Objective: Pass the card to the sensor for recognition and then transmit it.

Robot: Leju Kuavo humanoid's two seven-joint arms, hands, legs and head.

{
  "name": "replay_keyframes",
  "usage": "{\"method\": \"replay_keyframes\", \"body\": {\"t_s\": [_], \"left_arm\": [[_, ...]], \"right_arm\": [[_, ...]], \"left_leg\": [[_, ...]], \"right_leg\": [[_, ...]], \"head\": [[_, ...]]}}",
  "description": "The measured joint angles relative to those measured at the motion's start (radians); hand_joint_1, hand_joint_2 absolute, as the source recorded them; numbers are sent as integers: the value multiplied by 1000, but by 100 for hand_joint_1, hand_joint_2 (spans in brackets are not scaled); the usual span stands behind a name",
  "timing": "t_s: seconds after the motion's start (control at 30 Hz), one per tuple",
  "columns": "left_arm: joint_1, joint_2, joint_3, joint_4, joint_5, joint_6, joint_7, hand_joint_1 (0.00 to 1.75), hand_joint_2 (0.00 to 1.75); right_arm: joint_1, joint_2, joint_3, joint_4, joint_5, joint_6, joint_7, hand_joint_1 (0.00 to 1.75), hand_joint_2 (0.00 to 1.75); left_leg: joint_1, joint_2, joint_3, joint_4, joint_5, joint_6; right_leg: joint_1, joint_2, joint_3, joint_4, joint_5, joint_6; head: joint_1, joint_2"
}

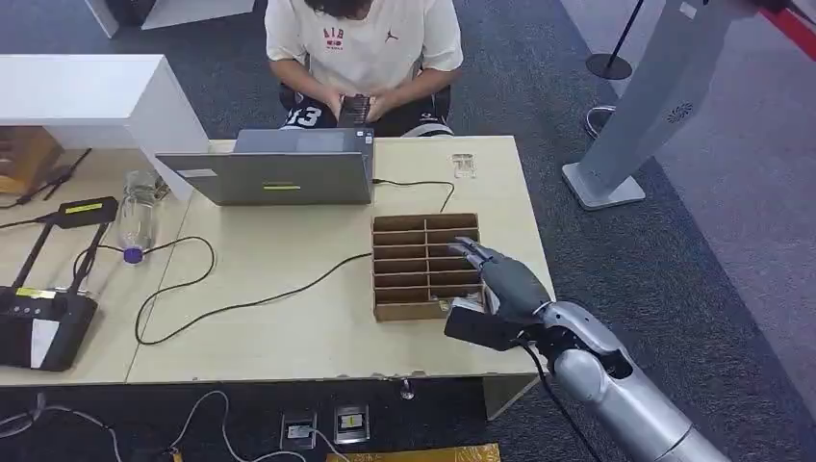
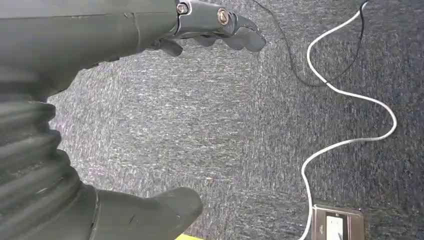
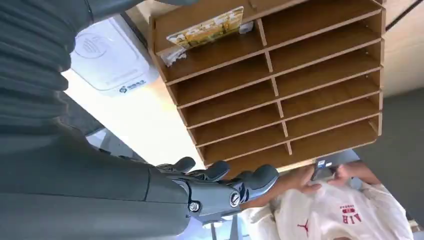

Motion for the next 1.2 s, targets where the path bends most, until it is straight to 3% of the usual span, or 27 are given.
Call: {"method": "replay_keyframes", "body": {"t_s": [0.2,0.33,0.47,0.7,1.2], "left_arm": [[2,-5,0,0,3,0,-6,0,175],[2,-7,0,0,3,0,-6,0,175],[0,-9,0,0,3,1,-6,0,175],[-1,-14,0,0,10,9,-6,0,175],[-6,-15,0,0,18,9,-6,0,175]], "right_arm": [[10,-3,4,-12,53,3,29,0,175],[12,-6,6,-10,183,-39,96,0,175],[12,-5,8,3,252,-100,113,0,175],[11,3,19,57,295,-211,95,0,175],[-3,20,19,127,263,-235,64,0,175]], "left_leg": [[0,0,0,0,0,0],[0,0,0,0,0,0],[0,0,0,0,0,0],[0,0,0,0,0,0],[0,0,-1,0,0,0]], "right_leg": [[0,0,0,0,0,0],[0,0,0,0,0,0],[0,0,0,0,0,0],[0,0,0,0,0,0],[0,0,0,0,0,0]], "head": [[0,0],[0,0],[0,0],[0,0],[0,0]]}}
